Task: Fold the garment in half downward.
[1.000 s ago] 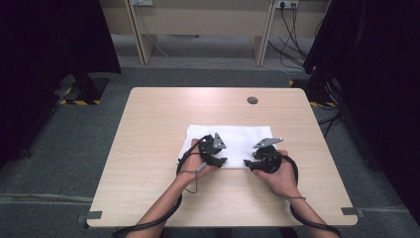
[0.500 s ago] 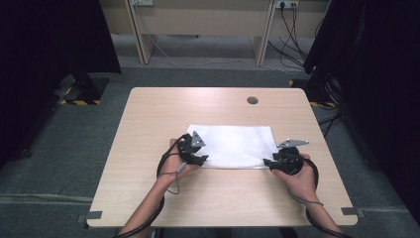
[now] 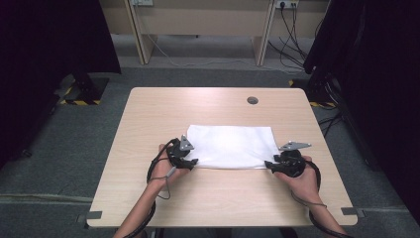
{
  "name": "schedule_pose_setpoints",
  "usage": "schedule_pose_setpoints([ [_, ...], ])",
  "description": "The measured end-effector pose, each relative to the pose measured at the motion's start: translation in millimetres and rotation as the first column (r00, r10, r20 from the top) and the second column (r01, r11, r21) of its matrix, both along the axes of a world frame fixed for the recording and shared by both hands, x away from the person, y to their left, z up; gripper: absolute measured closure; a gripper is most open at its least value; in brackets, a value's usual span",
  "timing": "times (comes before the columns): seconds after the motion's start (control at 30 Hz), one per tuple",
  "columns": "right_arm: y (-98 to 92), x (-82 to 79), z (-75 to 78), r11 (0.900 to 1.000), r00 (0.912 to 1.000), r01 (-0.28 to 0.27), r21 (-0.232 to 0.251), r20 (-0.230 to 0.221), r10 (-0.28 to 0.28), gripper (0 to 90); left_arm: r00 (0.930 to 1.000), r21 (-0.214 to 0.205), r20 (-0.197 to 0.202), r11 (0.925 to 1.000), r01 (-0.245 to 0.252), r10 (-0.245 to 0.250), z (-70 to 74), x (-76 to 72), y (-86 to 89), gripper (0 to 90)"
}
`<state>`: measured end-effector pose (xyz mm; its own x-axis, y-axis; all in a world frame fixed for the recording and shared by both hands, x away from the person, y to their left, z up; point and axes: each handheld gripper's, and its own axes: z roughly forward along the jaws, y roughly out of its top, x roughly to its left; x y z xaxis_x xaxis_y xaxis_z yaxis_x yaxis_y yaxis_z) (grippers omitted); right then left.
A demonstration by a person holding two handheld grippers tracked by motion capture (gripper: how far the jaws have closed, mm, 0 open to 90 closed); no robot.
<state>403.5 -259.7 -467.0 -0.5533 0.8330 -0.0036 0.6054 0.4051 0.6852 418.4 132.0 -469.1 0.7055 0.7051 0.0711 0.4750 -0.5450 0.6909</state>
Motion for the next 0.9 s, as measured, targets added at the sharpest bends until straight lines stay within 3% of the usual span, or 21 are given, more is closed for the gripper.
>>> schedule_pose_setpoints([
  [0.3, -3.3, -3.2, 0.7, 1.0, 1.0, 0.0, -0.004, -0.005, 0.0, 52.9, 0.9998, -0.02, 0.019, 0.9998, 0.004, -0.004, 2.3, -5.7, 2.5, 47.4],
  [0.4, -3.2, -2.3, 1.9, 1.0, 0.9998, 0.002, 0.009, -0.022, -0.002, 49.7, 0.9989, -0.042, 0.045, 0.9991, -0.005, 0.006, 5.9, -6.1, 6.0, 45.3],
  [0.43, -2.1, -2.0, 5.1, 0.9994, 0.9998, -0.008, 0.034, -0.017, 0.009, 46.1, 0.9986, -0.069, 0.05, 0.9975, -0.014, 0.018, 9.2, -7.3, 11.0, 45.3],
  [0.5, 0.5, -2.8, 9.0, 0.9985, 0.9997, -0.023, 0.05, 0.002, 0.023, 46.1, 0.9986, -0.069, 0.05, 0.9975, -0.014, 0.018, 9.2, -7.3, 11.0, 41.3],
  [0.53, 0.5, -2.8, 9.0, 0.9985, 0.9997, -0.023, 0.05, 0.002, 0.023, 42.9, 0.998, -0.096, 0.046, 0.9946, -0.039, 0.043, 11.3, -7.1, 18.4, 41.3],
  [0.57, 0.5, -2.8, 9.0, 0.9985, 0.9997, -0.023, 0.05, 0.002, 0.023, 42.9, 0.998, -0.096, 0.046, 0.9946, -0.039, 0.043, 11.3, -7.1, 18.4, 36.2],
  [0.6, 4.7, -2.8, 12.6, 0.9975, 0.9992, -0.038, 0.06, 0.01, 0.037, 40.0, 0.9959, -0.121, 0.042, 0.9899, -0.074, 0.08, 13.8, -7.7, 26.5, 36.2],
  [0.63, 4.7, -2.8, 12.6, 0.9975, 0.9992, -0.038, 0.06, 0.01, 0.037, 40.0, 0.9959, -0.121, 0.042, 0.9899, -0.074, 0.08, 13.8, -7.7, 26.5, 31.8],
  [0.9, 23.2, 0.7, 17.0, 0.9938, 0.9974, -0.072, 0.084, 0.005, 0.072, 33.5, 0.9918, -0.127, 0.05, 0.9857, -0.11, 0.118, 18.8, -12.1, 40.7, 27.9],
])
